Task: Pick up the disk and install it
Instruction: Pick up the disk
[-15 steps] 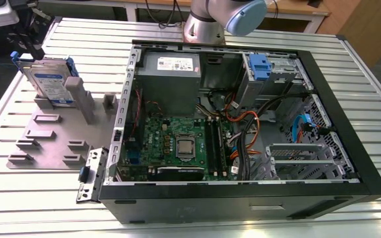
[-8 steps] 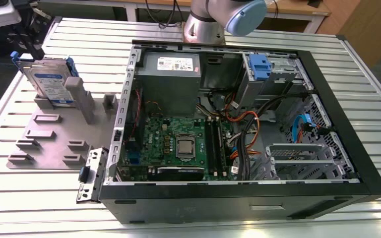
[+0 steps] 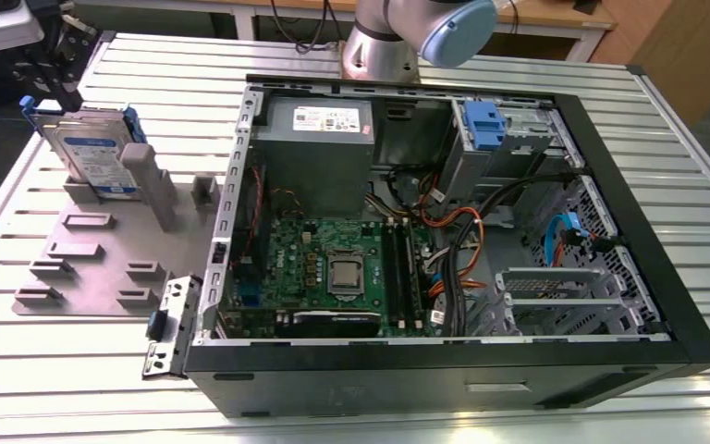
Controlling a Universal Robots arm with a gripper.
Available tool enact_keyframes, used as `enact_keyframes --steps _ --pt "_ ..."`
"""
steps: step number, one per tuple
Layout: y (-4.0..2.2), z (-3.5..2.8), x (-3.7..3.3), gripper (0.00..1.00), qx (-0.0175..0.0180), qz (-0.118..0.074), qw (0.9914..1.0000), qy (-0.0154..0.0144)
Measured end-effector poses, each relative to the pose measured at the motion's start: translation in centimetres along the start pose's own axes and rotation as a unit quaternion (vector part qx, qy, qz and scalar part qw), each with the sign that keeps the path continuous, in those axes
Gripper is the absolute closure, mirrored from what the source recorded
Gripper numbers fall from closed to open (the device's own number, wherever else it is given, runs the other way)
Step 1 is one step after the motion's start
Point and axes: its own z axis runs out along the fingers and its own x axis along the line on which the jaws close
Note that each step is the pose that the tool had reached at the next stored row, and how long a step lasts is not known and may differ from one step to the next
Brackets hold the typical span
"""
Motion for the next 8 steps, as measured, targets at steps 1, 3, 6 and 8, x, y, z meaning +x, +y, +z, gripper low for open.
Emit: enact_keyframes --steps 1,3,6,8 --pt "0.0 0.0 0.0 0.89 0.0 0.0 1.0 0.0" --pt "0.0 0.0 0.0 0.89 -0.0001 -0.002 1.0 0.0001" --pt "0.0 0.0 0.0 0.89 -0.0004 -0.017 0.99986 0.0007" --pt "0.0 0.01 0.0 0.89 -0.0008 -0.031 0.99952 0.0013"
